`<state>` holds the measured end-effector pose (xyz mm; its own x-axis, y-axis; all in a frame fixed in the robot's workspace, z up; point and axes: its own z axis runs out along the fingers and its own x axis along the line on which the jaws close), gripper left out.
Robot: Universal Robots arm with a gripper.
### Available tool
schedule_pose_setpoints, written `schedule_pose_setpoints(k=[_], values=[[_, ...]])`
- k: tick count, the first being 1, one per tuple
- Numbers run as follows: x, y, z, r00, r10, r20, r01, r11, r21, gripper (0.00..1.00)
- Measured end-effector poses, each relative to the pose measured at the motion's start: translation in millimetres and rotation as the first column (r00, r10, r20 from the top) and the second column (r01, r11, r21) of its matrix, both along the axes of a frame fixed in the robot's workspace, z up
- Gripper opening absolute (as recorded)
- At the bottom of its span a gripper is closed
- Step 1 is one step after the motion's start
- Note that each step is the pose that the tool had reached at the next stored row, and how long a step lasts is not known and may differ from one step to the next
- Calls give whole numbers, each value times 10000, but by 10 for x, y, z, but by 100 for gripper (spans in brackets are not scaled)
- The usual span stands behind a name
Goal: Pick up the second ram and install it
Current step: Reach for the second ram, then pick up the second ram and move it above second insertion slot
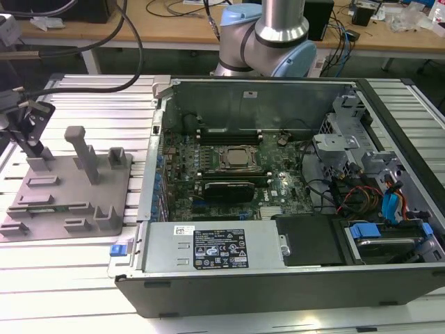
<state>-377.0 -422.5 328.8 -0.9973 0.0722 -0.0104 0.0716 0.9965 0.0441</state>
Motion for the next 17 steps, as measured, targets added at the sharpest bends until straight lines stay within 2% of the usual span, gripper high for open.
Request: schedule_pose_setpoints(k=[14,16,17], values=[[0,0,-1,10000,37,1,-37,10000,0,8],[0,0,-1,9995,327,2,-327,9995,0,8],[0,0,-2,9970,775,2,-775,9970,0,8]])
